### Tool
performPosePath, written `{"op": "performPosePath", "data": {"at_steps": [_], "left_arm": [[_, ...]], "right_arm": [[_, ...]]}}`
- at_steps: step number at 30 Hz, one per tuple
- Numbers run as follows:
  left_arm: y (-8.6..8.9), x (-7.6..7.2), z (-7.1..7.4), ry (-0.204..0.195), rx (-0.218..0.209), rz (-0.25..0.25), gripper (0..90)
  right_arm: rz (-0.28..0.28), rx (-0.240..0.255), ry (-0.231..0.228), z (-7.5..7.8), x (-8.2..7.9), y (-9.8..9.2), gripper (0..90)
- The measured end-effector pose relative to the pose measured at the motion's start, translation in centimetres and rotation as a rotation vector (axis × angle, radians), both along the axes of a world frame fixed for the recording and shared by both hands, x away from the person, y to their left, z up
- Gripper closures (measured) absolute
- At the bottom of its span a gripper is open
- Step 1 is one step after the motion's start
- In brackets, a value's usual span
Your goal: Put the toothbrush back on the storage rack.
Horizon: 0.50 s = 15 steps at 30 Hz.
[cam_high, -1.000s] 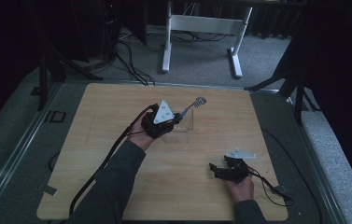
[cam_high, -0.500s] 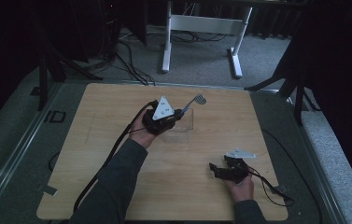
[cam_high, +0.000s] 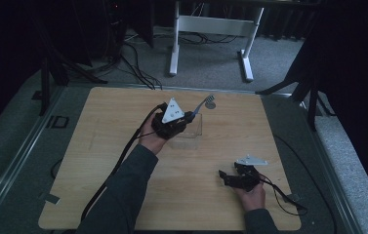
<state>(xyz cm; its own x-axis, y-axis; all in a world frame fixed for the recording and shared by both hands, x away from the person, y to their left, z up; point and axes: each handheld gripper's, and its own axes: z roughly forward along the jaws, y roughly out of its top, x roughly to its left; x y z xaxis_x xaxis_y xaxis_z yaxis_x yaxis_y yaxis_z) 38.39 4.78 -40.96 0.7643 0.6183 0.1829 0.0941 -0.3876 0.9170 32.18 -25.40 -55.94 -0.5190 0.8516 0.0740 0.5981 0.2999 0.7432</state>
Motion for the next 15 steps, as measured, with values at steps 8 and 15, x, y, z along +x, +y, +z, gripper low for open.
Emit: {"op": "performPosePath", "data": {"at_steps": [8,15], "left_arm": [[-0.22,0.25,-0.21,0.0,-0.019,-0.003,81.8],[-0.23,0.52,-0.28,0.0,-0.043,0.001,81.7]], "right_arm": [[-0.001,0.0,0.0,0.0,0.0,0.01,22.3],[-0.001,-0.001,0.0,0.0,0.0,0.01,22.3]]}}
